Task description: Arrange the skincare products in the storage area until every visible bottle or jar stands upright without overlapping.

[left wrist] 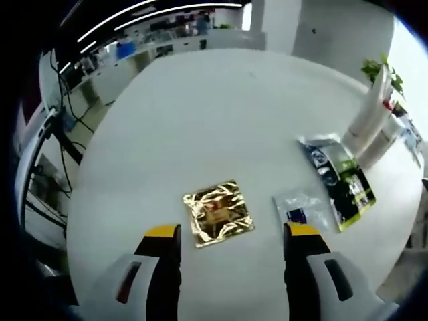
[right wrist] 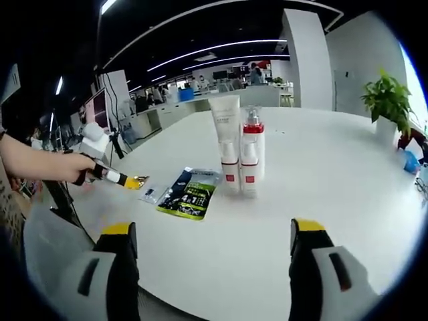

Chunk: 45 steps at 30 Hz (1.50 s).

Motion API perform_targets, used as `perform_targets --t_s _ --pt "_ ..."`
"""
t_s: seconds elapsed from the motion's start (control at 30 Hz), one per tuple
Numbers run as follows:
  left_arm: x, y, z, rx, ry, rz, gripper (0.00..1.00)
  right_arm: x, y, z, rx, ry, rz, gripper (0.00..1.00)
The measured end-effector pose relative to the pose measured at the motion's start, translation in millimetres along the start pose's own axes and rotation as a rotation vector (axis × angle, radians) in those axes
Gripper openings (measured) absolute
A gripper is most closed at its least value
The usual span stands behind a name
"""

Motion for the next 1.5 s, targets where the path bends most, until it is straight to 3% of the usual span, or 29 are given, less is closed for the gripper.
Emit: perform_targets --t_s 0.73,1.17,1.33,1.5 --pt "23.9 -6.2 -10.0 -0.002 -0.027 -0.052 0.51 -0.1 1.9 0.8 0.005 -0.005 0.01 0.94" --pt "27.0 -5.9 -11.2 -0.001 -0.028 -0.048 0.48 -0.1 2.7 1.4 0.008 -0.007 0.012 0.93" --pt "26.5 -5.4 -11.8 0.01 -0.022 -0.038 0.38 0.0 1.9 0.9 0.008 -0.008 0.01 0.93" --pt "26.0 -5.3 -11.0 0.007 -0.018 -0.036 0.37 -0.1 2.2 1.0 0.009 -0.005 0.01 0.93"
Point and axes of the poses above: the point that each gripper's makers call its tool centre point, and the gripper's own axes: x roughly forward along the fingers, y roughly to its right, z roughly out of its underside, the point moved 8 cm from there along -x, roughly backward along the fingers, and after that the axes turned 10 degrees about -z, right-handed, at the moved point
